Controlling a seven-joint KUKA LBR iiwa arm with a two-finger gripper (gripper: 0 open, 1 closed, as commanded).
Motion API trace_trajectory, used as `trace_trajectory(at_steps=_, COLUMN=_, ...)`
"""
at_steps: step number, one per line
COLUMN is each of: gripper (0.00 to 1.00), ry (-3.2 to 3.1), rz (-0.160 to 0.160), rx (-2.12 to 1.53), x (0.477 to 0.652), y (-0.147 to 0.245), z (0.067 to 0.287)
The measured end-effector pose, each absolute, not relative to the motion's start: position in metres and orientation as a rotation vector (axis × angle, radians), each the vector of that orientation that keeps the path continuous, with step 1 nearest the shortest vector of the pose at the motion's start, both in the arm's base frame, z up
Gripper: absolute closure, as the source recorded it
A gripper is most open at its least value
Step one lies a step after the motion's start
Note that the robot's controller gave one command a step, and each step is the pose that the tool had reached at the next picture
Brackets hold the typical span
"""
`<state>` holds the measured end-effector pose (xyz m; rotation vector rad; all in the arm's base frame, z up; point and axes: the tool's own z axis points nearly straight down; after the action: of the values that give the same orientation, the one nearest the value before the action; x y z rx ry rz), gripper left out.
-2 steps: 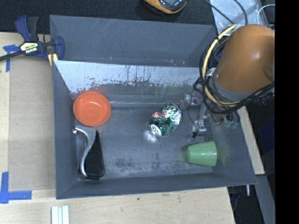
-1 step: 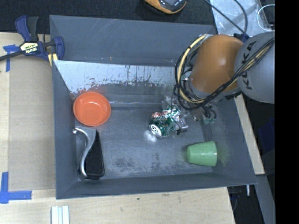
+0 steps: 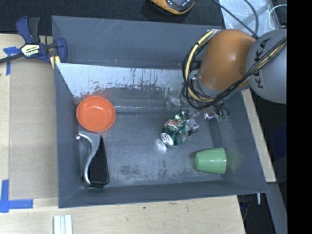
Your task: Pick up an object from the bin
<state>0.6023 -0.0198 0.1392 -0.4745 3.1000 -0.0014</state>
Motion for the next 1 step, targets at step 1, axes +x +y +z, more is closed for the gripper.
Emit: trace_trajectory(at_steps=1, gripper=0.0, ry=3.097, rz=0.0, rx=-0.504, x=0.6138, y=-0.0209, z=0.1171)
